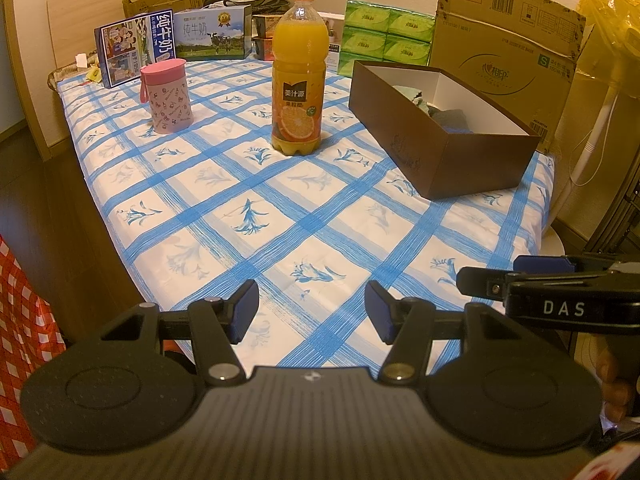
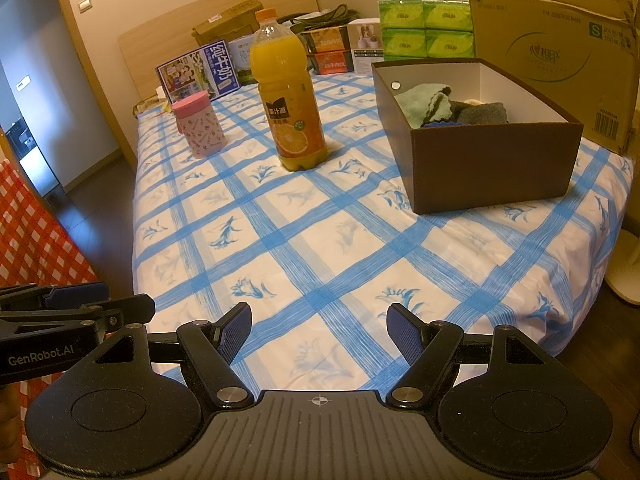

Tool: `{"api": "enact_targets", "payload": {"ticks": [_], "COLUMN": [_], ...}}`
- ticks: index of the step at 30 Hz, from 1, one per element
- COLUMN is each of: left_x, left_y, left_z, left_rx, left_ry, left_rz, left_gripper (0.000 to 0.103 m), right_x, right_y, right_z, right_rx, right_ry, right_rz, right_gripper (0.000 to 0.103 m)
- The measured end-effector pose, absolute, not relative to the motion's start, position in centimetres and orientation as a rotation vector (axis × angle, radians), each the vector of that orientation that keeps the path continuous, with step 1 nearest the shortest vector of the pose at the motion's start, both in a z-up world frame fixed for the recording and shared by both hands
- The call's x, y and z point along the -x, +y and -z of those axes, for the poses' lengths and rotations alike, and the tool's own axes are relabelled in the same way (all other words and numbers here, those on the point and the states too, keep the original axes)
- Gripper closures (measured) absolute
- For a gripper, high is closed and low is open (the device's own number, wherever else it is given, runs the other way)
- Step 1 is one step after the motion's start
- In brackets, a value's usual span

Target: Organize soft objects

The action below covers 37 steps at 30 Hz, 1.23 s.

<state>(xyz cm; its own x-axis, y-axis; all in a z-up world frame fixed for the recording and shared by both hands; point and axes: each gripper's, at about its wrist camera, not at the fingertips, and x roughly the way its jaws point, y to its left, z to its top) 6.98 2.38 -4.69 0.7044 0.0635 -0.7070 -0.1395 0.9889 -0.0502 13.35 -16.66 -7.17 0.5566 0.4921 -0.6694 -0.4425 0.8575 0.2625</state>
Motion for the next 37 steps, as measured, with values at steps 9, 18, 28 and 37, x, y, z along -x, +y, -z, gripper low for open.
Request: {"api": "enact_targets", "payload": {"ticks": [9, 18, 28, 37], "left_x": [-6.97, -6.99, -7.02, -7.1], "left_y": [2.35, 2.32, 2.31, 2.15], "left_z": [4.69, 4.71, 4.74, 4.96], "left_rx": [0.103, 0.103, 0.104, 0.109], "left_ry": [0.782, 0.782, 0.783, 0.795], "left_rz": [-0.113, -0.113, -0.114, -0.111], "left_gripper": [0.047, 0.047, 0.047, 0.047], "right_x": [-13.34, -13.37, -13.42, -13.52], "right_y": [-16.67, -16.69, -16.74, -16.81], "right_z": [7.19, 7.21, 7.25, 7.4], "right_rx": [-0.067, -0.067, -0.067, -0.068], "right_ry": [0.811, 0.812, 0.813, 0.816], "right_rz": [-0.552, -0.552, -0.552, -0.551], "right_gripper": [0.029, 0.029, 0.029, 0.029]}}
